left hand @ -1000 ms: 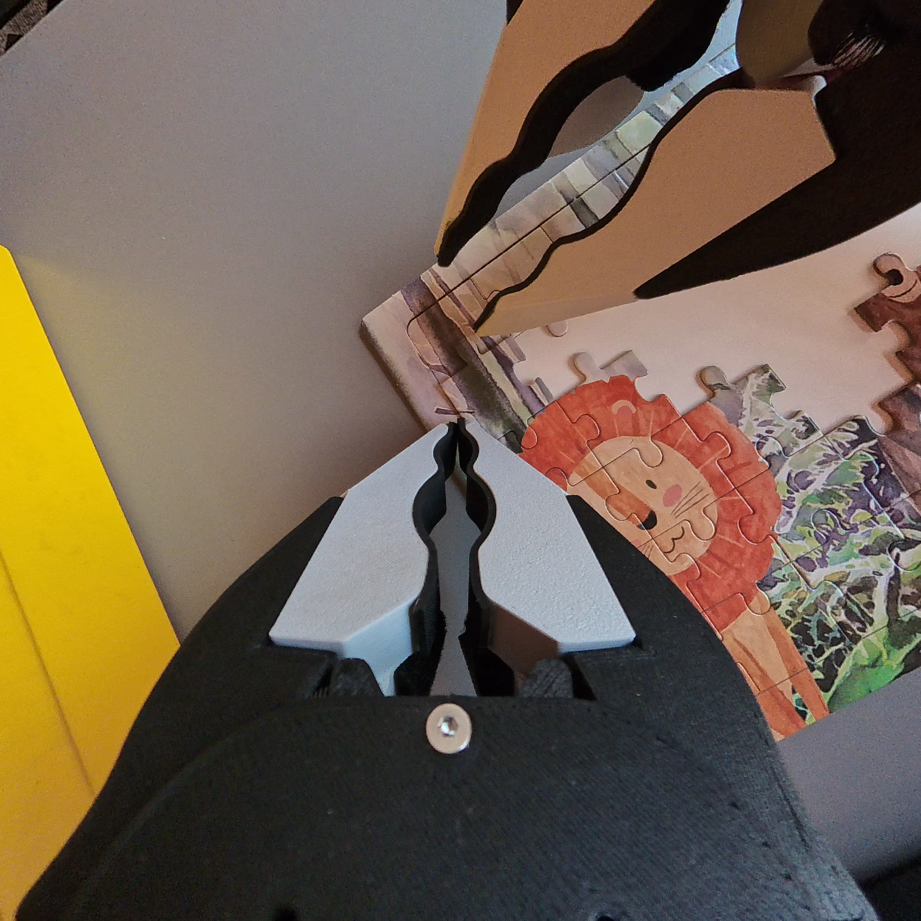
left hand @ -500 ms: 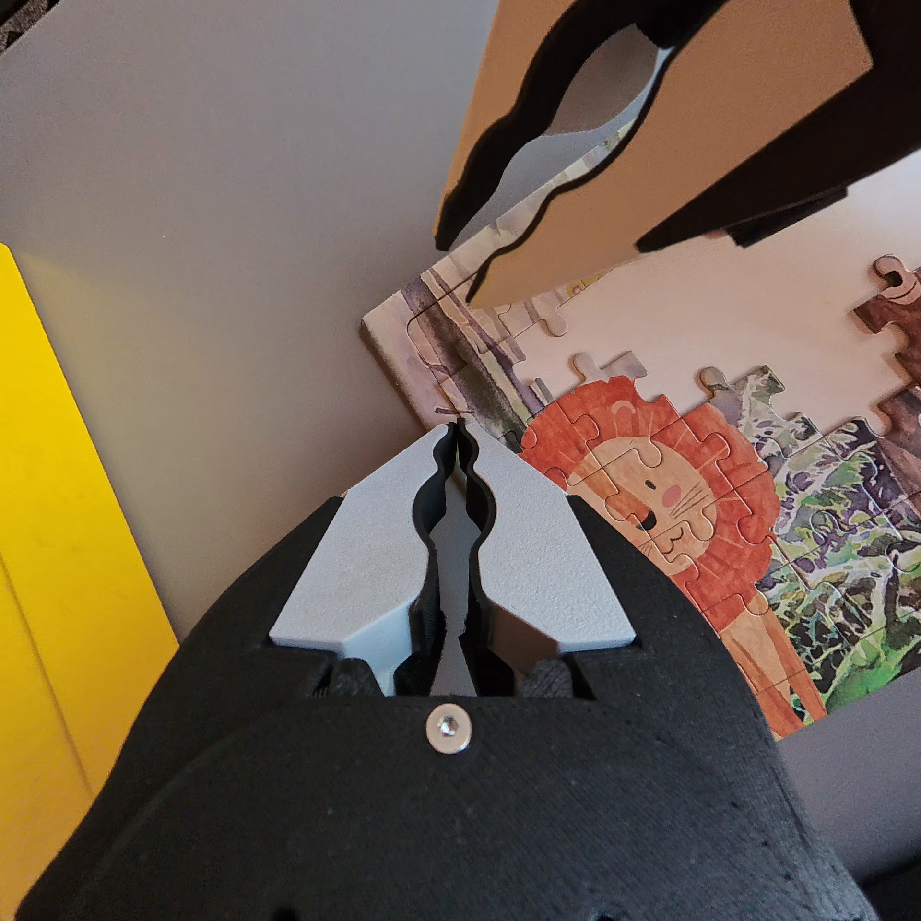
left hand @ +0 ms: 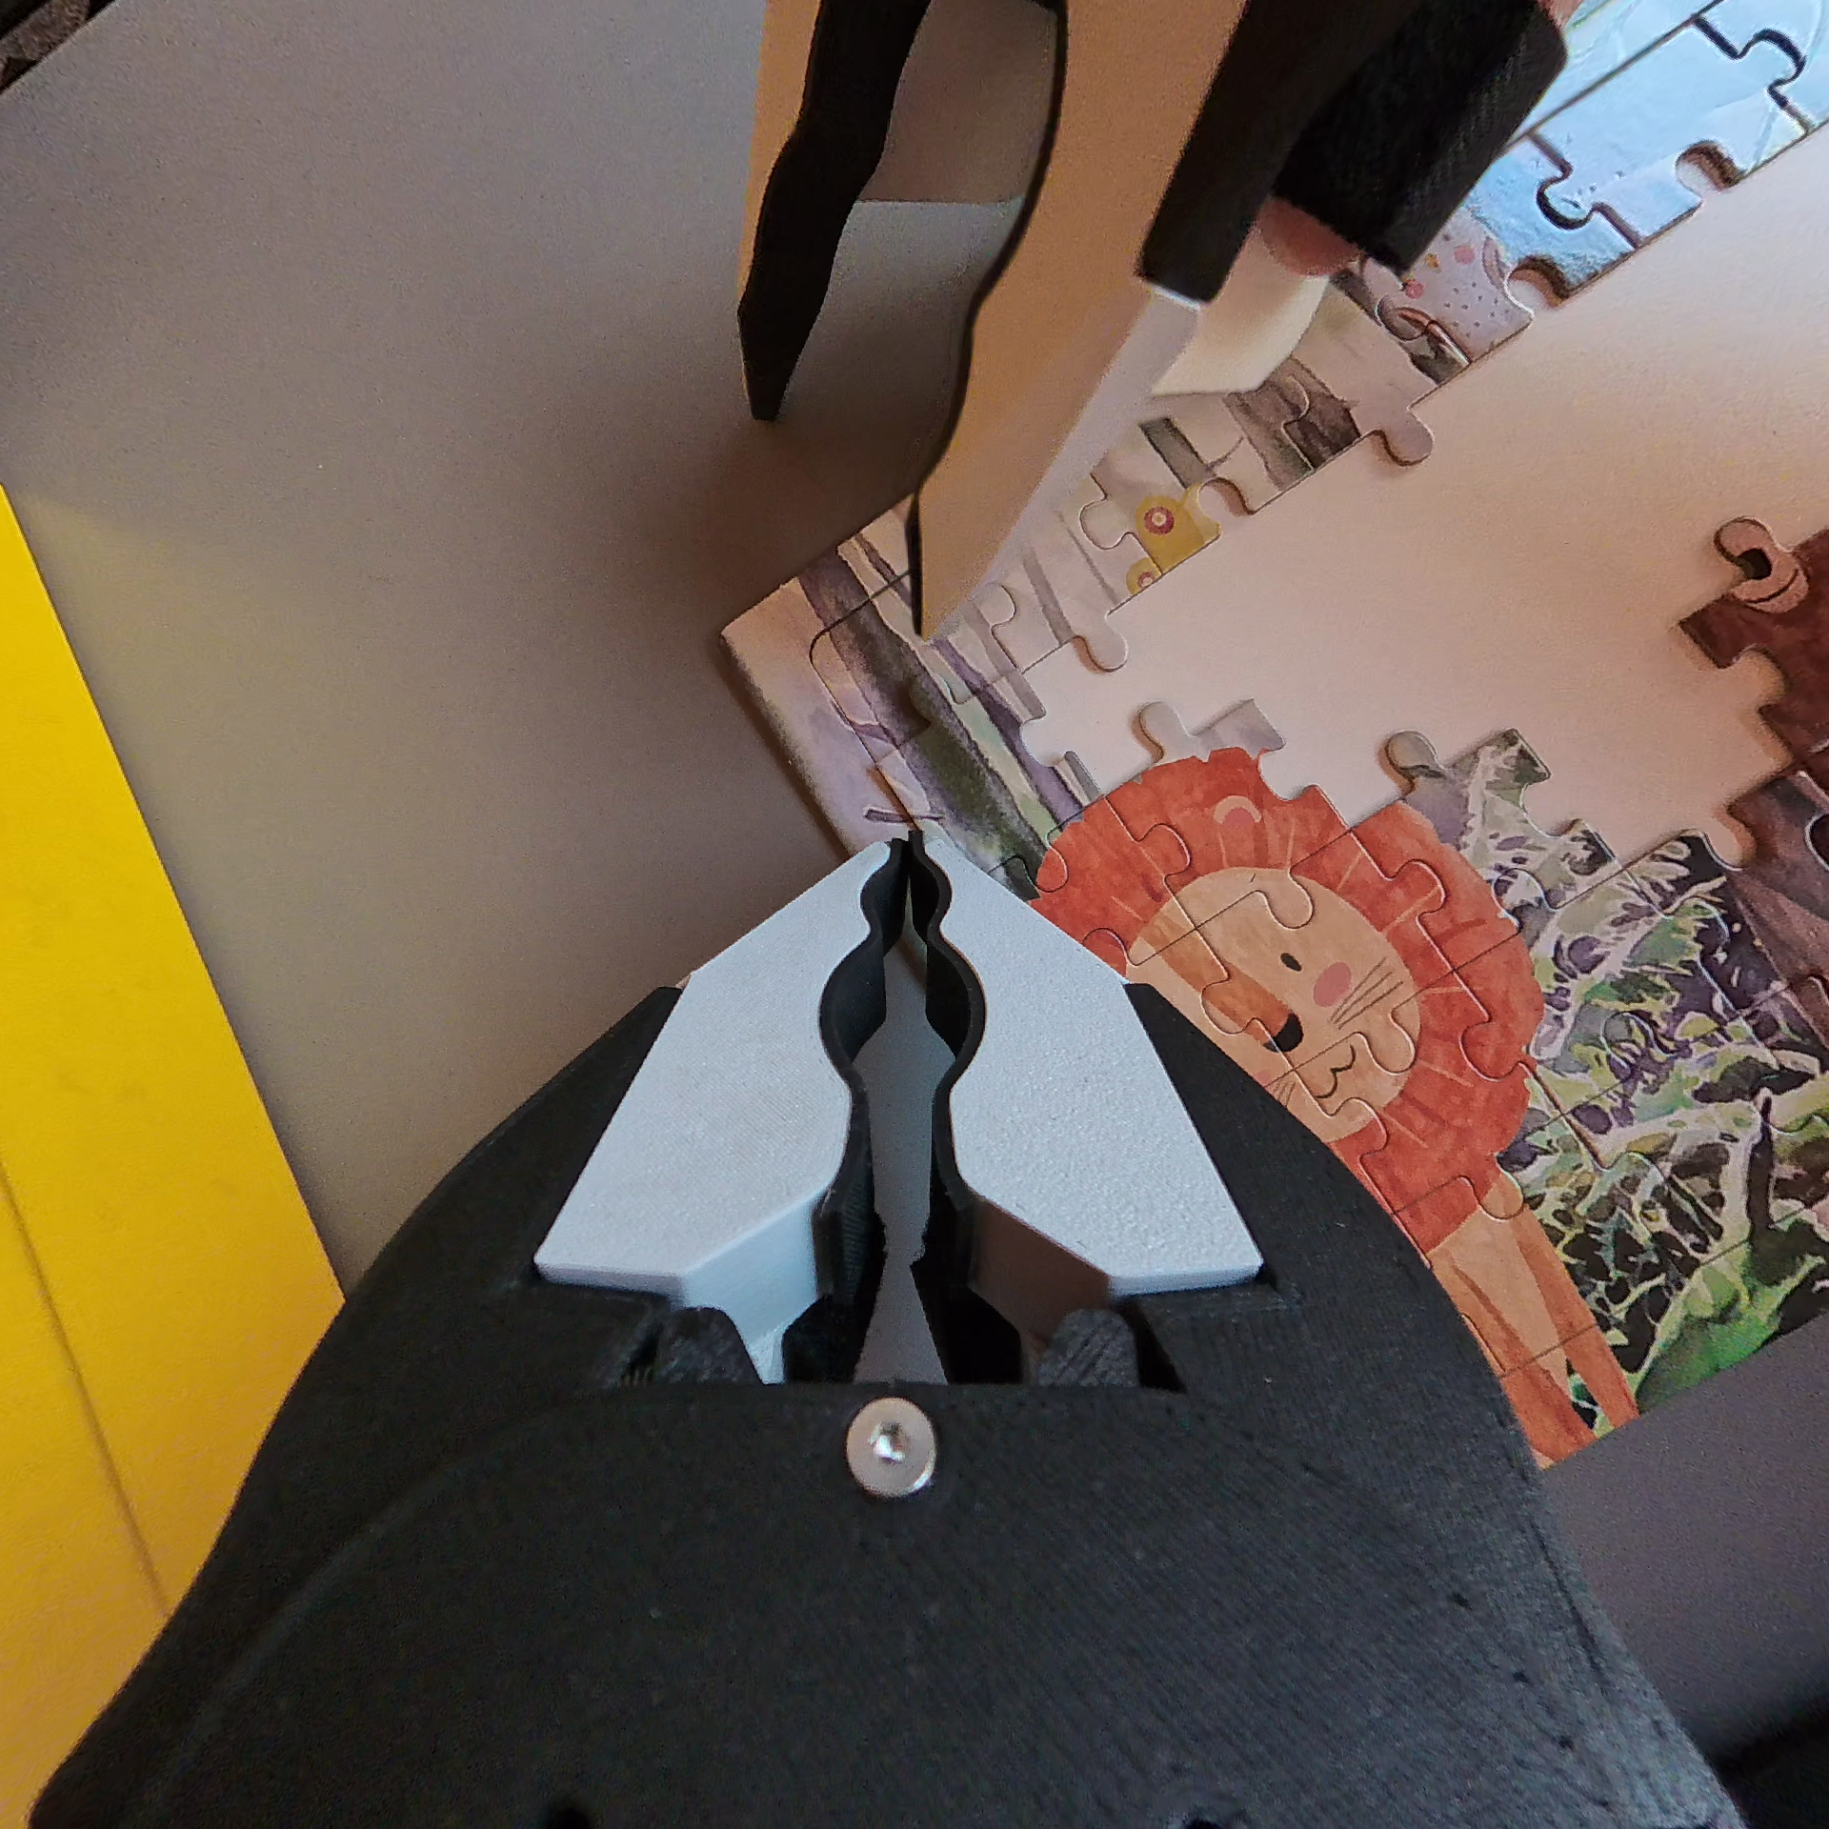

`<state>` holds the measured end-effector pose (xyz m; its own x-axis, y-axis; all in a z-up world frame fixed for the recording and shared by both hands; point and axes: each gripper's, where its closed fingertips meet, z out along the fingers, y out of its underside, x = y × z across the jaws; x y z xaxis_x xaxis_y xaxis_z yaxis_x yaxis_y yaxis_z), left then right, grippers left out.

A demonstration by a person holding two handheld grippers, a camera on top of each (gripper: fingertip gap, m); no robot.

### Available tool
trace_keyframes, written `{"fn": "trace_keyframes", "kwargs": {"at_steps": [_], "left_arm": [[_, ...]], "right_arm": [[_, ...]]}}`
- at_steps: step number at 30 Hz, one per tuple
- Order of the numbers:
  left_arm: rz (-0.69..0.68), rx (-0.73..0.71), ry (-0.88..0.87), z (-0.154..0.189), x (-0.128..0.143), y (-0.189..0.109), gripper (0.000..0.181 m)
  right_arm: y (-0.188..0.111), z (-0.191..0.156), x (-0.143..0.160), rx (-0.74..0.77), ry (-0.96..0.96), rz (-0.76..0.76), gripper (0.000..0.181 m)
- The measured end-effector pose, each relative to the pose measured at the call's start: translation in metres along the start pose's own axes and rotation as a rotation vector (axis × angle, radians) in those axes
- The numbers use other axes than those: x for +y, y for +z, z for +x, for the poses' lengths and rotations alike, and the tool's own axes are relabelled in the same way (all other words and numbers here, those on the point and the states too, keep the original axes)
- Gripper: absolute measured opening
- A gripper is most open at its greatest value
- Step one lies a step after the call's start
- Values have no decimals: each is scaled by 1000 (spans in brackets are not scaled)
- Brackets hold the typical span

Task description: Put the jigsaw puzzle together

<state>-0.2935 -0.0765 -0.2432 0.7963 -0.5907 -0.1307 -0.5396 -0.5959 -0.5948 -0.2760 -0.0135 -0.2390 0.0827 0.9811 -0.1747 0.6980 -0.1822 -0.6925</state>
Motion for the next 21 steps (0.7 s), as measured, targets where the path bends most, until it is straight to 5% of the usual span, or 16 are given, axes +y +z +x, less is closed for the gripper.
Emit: {"fn": "trace_keyframes", "kwargs": {"at_steps": [5, 21], "left_arm": [[2, -5, -3, 0, 0, 0, 0], [10, -7, 2, 1, -1, 1, 0]], "right_arm": [[5, 2, 1, 78, -129, 36, 64], [3, 2, 1, 60, -115, 94, 59]]}}
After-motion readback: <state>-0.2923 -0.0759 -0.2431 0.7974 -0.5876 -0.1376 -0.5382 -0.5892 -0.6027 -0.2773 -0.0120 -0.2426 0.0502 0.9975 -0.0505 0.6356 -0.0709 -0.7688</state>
